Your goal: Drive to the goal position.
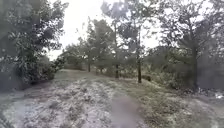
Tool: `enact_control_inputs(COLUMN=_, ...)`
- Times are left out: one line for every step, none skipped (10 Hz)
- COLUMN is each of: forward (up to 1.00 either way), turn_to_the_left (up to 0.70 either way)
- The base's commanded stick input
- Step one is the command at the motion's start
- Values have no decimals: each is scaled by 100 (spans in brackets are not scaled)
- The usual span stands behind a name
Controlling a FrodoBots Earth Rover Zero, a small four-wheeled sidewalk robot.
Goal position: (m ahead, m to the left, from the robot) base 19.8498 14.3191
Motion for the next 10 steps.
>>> enact_control_inputs(forward=100, turn_to_the_left=0)
enact_control_inputs(forward=100, turn_to_the_left=0)
enact_control_inputs(forward=100, turn_to_the_left=0)
enact_control_inputs(forward=100, turn_to_the_left=0)
enact_control_inputs(forward=100, turn_to_the_left=0)
enact_control_inputs(forward=100, turn_to_the_left=0)
enact_control_inputs(forward=100, turn_to_the_left=0)
enact_control_inputs(forward=100, turn_to_the_left=0)
enact_control_inputs(forward=100, turn_to_the_left=12)
enact_control_inputs(forward=100, turn_to_the_left=27)
